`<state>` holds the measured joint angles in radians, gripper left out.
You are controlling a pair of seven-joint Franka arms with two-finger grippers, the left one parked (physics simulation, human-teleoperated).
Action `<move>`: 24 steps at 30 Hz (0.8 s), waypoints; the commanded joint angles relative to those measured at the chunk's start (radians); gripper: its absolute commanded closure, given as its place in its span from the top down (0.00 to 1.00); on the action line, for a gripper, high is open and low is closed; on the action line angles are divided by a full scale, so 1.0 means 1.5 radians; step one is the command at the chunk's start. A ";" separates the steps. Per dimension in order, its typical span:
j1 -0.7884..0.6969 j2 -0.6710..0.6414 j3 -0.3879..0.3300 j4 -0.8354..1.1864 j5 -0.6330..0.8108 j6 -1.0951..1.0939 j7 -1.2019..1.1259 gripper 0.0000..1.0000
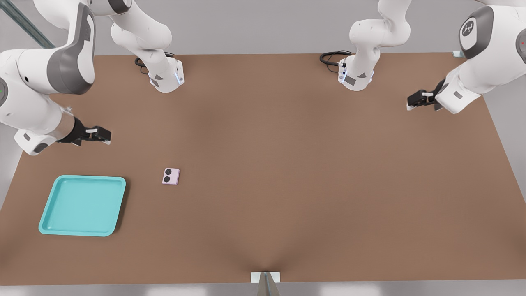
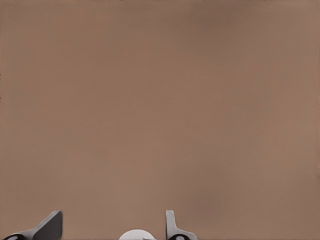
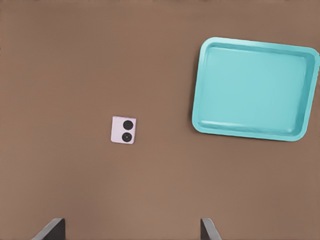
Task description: Keep left arm still and place phone on the tray with right arm
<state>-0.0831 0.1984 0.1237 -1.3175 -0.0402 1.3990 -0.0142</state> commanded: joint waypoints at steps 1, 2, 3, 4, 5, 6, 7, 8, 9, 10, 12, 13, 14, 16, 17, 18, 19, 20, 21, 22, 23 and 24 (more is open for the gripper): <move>0.000 0.000 0.002 0.000 -0.004 0.065 0.003 1.00; 0.000 0.014 0.011 0.004 -0.004 0.062 -0.012 1.00; 0.001 0.021 0.018 -0.003 -0.003 0.088 -0.002 1.00; 0.027 0.042 0.021 -0.020 -0.023 0.122 0.020 1.00; 0.037 0.042 0.027 -0.078 -0.022 0.192 0.036 1.00; 0.038 0.042 0.044 -0.144 -0.022 0.265 0.075 1.00; 0.039 0.043 0.055 -0.209 -0.022 0.336 0.111 1.00; 0.039 0.051 0.058 -0.254 -0.022 0.393 0.123 1.00; 0.040 0.072 0.060 -0.299 -0.022 0.462 0.157 1.00; 0.042 0.092 0.060 -0.332 -0.022 0.525 0.159 1.00; 0.036 0.160 0.060 -0.348 -0.022 0.611 0.161 1.00; 0.032 0.178 0.060 -0.351 -0.022 0.616 0.163 1.00; 0.030 0.192 0.059 -0.352 -0.021 0.621 0.164 1.00; 0.011 0.197 0.058 -0.412 -0.021 0.705 0.165 1.00; 0.001 0.210 0.058 -0.413 -0.021 0.711 0.166 1.00; 0.001 0.217 0.058 -0.413 -0.021 0.721 0.186 1.00; 0.002 0.225 0.058 -0.413 -0.021 0.721 0.196 1.00; 0.002 0.231 0.058 -0.413 -0.021 0.728 0.197 1.00; 0.001 0.239 0.058 -0.410 -0.020 0.731 0.208 1.00; 0.006 0.243 0.058 -0.409 -0.021 0.731 0.225 1.00; 0.006 0.247 0.058 -0.409 -0.021 0.731 0.225 1.00; 0.006 0.249 0.058 -0.411 -0.021 0.731 0.226 1.00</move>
<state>-0.0736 0.5711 0.2100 -1.9339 -0.0735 2.4095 0.1705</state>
